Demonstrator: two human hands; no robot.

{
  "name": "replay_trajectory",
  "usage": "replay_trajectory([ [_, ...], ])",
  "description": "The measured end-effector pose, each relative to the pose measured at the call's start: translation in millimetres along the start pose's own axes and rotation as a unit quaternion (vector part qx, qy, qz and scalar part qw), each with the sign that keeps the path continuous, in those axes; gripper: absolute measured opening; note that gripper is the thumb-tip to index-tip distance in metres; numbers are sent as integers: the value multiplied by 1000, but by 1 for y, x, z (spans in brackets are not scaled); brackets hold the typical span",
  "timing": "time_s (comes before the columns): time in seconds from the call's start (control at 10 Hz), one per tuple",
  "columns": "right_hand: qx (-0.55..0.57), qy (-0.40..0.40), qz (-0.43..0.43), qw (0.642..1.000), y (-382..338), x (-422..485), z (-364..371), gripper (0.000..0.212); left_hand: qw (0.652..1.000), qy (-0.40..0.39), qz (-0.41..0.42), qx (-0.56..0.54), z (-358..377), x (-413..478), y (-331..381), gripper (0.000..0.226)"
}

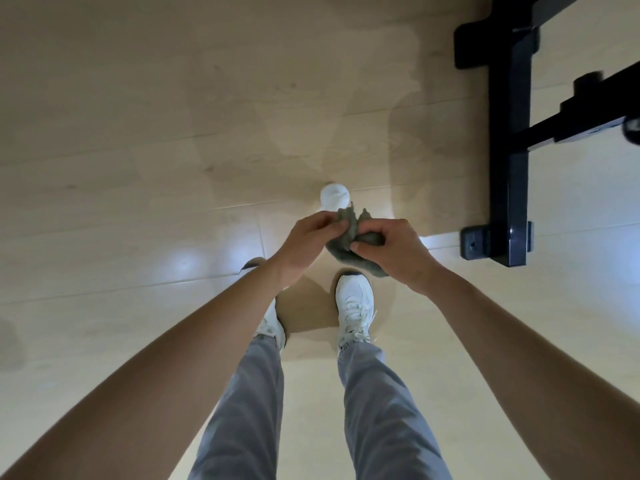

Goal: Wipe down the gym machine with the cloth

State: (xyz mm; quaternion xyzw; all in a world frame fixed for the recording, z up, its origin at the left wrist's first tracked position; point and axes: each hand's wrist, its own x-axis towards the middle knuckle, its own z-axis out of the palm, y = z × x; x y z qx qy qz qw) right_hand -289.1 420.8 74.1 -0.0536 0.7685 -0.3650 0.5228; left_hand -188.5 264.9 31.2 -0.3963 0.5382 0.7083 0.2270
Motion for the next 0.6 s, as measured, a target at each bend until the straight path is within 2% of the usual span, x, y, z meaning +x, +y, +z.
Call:
replay_trajectory([
  [0.1, 40, 42, 16, 998, 3, 3, 4, 25, 992, 122, 9, 27, -11, 2, -8, 27],
  [0.2, 27, 93, 5, 995, 7, 11, 7, 43, 980, 183, 12, 72, -24, 8, -16, 38],
  [0.3, 4, 110, 4, 994, 15, 24, 12, 63, 967, 222, 35, 122, -34, 19, -13, 18],
  [0.5, -36, 138, -12, 990, 30, 78, 20, 68, 938, 260, 47, 224, -46, 63, -4, 20],
  [0.6, -64, 137, 46, 987, 41, 107, 13, 71, 948, 220, -5, 230, -49, 85, -4, 27],
])
